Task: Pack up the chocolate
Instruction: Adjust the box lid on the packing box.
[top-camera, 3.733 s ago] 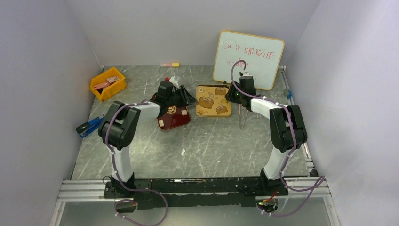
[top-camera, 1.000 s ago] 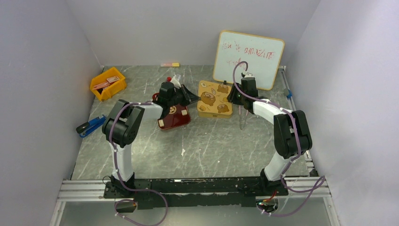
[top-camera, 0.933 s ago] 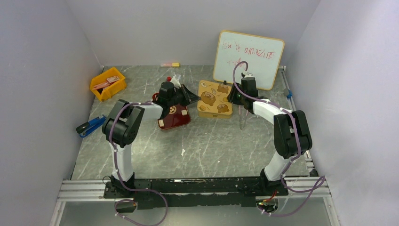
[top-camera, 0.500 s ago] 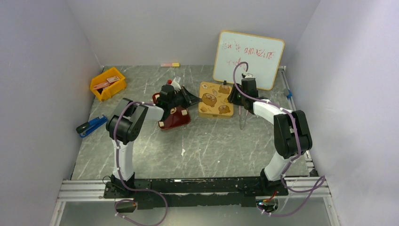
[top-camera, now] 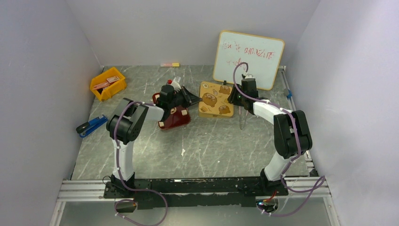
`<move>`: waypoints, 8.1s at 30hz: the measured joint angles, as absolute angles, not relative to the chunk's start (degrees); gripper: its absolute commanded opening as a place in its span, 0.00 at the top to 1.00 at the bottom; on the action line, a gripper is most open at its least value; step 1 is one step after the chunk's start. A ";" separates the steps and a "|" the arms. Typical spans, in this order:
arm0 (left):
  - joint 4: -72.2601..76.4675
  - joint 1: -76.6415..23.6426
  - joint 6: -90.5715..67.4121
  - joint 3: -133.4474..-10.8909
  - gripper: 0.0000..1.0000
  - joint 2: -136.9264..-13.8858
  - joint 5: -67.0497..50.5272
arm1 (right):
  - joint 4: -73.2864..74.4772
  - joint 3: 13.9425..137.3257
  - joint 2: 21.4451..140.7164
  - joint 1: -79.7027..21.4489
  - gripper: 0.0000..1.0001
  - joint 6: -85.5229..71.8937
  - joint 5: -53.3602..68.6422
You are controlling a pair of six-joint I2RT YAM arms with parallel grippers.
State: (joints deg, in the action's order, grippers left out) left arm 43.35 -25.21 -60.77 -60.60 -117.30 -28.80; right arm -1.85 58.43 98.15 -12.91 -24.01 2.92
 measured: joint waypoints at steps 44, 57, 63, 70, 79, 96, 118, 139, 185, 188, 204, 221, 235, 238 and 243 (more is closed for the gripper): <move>40.60 -25.67 -59.61 -64.84 0.95 -119.66 -27.46 | -2.26 62.98 102.91 -11.81 0.58 -22.92 3.46; 39.55 -25.50 -59.20 -65.41 0.88 -119.66 -27.09 | -2.74 64.20 103.94 -11.84 0.58 -22.94 3.57; 39.48 -25.12 -59.16 -65.41 0.82 -119.63 -27.11 | -2.83 64.84 103.96 -11.92 0.58 -22.94 3.84; 38.94 -24.64 -59.00 -65.41 0.79 -119.63 -27.11 | -3.01 65.63 104.31 -12.23 0.57 -22.96 3.99; 38.02 -24.23 -58.11 -65.95 0.63 -119.63 -27.14 | -3.55 66.39 105.14 -12.60 0.57 -23.07 4.29; 35.22 -23.90 -55.88 -67.85 0.50 -119.63 -26.98 | -4.84 67.26 106.74 -14.09 0.57 -23.79 6.50; 24.60 -24.03 -49.06 -73.30 0.53 -119.66 -25.65 | -4.84 67.26 106.74 -14.09 0.57 -23.66 6.48; 16.29 -26.76 -43.79 -78.50 0.52 -121.10 -24.05 | -7.84 65.01 105.32 -13.28 0.57 -23.51 6.24; 17.02 -24.67 -48.80 -75.16 0.95 -116.71 -24.05 | -10.39 64.10 99.81 -13.45 0.56 -22.11 8.99; 18.04 -24.32 -49.71 -74.46 0.95 -116.62 -24.51 | -10.33 63.53 99.11 -13.43 0.56 -22.09 8.80; 39.94 -22.76 -67.48 -65.30 0.95 -117.08 -30.87 | -10.37 61.82 97.38 -13.43 0.56 -22.04 7.75; 56.07 -21.61 -78.56 -63.20 0.95 -119.90 -35.66 | -10.79 59.35 96.51 -13.43 0.56 -22.06 6.50; 60.53 -24.47 -82.00 -63.88 0.95 -123.94 -35.24 | -10.90 58.67 96.29 -13.28 0.56 -22.06 5.82; 60.58 -25.21 -82.24 -64.05 0.95 -124.75 -34.59 | -11.25 58.41 96.29 -13.04 0.56 -22.06 5.82; 61.12 -26.00 -82.48 -65.04 0.95 -125.67 -33.47 | -11.73 58.24 96.29 -12.58 0.56 -22.06 5.85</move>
